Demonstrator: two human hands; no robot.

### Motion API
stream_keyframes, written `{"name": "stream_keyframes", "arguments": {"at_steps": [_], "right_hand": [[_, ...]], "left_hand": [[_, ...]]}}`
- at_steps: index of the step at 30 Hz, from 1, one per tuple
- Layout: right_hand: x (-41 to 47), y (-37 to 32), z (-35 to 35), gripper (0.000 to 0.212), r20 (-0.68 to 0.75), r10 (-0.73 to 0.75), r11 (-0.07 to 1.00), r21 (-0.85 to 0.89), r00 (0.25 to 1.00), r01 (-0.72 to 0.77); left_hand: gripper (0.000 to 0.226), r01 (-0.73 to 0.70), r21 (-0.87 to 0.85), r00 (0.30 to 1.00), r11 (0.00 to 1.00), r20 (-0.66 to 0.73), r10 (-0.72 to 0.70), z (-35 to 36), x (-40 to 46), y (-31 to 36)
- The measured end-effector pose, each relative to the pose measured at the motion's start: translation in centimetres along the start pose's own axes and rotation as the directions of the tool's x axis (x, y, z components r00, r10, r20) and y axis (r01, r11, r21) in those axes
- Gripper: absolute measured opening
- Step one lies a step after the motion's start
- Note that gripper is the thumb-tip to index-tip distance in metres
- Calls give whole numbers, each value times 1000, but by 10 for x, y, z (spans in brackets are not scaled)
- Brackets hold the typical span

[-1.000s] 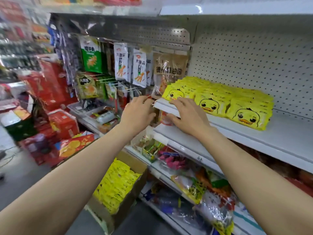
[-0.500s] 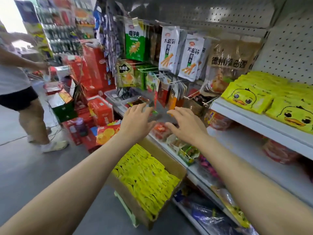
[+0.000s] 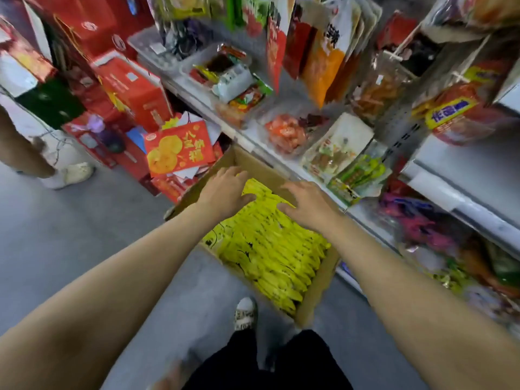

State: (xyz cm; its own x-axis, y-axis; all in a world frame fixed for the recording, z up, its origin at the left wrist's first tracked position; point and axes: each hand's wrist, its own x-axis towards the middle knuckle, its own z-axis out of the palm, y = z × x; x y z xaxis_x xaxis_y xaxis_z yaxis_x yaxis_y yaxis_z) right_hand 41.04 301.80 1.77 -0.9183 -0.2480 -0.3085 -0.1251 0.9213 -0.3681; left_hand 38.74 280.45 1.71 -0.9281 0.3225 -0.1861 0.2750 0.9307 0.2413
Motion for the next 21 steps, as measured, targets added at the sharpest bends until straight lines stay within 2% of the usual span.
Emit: {"name": "stream_keyframes", "arguments": {"at_steps": [4,7,10,13,17,21], "right_hand": [[9,24,63,51,197,128,990,36,972,-138],[8,40,105,52,343,206,973,29,916,-229],[12,52,142,50,427,214,961,70,878,-268],[24,58,174,47,478,208,936,155,853,-315],[47,52,208,45,507,185,885,287,842,-367],[66,44,242,53,533,194,878,281,824,-388]], "left_hand": [[63,15,-120,962,993,274,18,67,10,-21],[63,88,-168,897,982,443,-5,111,10,-33],[59,144,-174,824,974,566,-21,147,13,-43],[53,213,-172,765,962,641,-55,177,19,-54],[52,295,-166,730,941,674,-111,202,23,-68],[50,344,-184,713,921,690,-129,217,22,-79]]}}
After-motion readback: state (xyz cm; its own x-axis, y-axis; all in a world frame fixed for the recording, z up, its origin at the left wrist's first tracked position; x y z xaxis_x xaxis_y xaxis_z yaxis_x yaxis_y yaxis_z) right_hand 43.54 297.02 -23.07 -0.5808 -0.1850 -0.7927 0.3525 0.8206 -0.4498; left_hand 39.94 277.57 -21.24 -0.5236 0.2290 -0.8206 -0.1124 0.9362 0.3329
